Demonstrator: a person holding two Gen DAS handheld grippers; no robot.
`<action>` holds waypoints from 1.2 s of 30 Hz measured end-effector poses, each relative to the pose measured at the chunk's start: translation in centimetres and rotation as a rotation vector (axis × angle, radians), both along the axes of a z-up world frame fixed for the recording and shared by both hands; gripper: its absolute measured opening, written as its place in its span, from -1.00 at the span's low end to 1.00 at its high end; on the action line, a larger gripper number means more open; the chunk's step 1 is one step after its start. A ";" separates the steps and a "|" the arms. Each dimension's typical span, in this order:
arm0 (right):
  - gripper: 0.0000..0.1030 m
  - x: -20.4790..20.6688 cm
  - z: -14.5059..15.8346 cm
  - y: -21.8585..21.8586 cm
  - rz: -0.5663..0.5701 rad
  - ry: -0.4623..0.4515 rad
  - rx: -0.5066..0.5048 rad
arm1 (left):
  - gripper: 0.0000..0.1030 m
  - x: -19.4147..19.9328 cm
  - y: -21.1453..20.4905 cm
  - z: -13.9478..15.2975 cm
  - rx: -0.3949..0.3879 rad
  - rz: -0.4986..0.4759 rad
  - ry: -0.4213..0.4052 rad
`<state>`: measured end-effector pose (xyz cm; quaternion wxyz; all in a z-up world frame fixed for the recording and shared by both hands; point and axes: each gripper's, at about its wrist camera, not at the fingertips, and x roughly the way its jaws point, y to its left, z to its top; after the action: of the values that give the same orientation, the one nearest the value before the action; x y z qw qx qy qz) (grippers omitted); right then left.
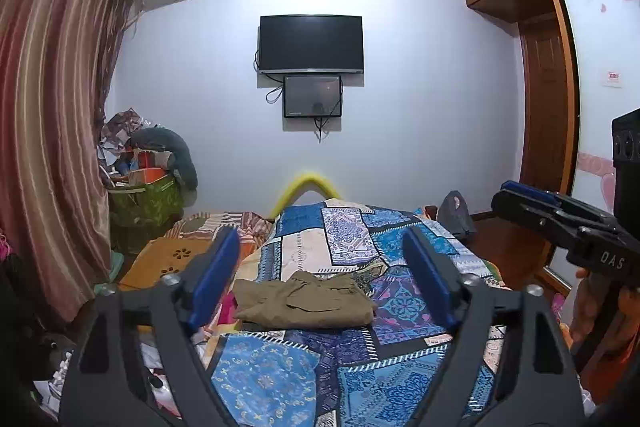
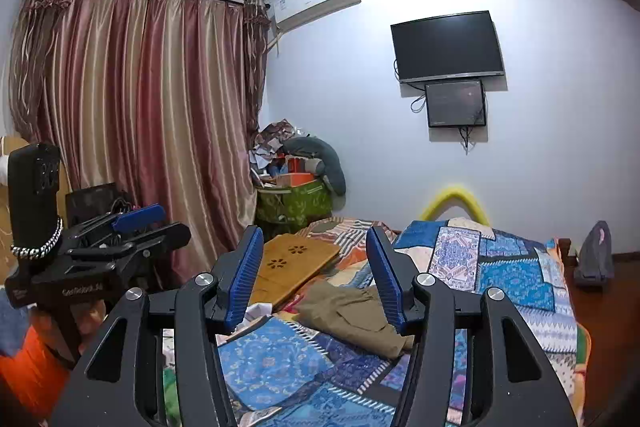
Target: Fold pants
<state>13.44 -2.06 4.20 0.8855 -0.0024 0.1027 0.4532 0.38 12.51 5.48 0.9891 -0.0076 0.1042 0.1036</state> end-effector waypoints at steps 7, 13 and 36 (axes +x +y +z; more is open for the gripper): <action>0.74 -1.2 -0.3 -0.7 -0.064 -0.024 0.022 | 1.00 -1.3 -0.7 -0.5 0.016 0.018 -0.041; 1.00 -2.2 -0.6 -1.1 -0.113 -0.074 0.028 | 1.00 -1.3 -0.5 -1.3 -0.010 0.017 -0.036; 1.00 -2.6 -1.2 -1.2 -0.113 -0.051 -0.005 | 1.00 -0.6 -0.2 -2.6 -0.023 0.009 -0.017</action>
<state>10.79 -3.23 3.01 0.9119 -0.0102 0.0812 0.4021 -0.19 12.27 2.85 0.9894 -0.0203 0.0969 0.1066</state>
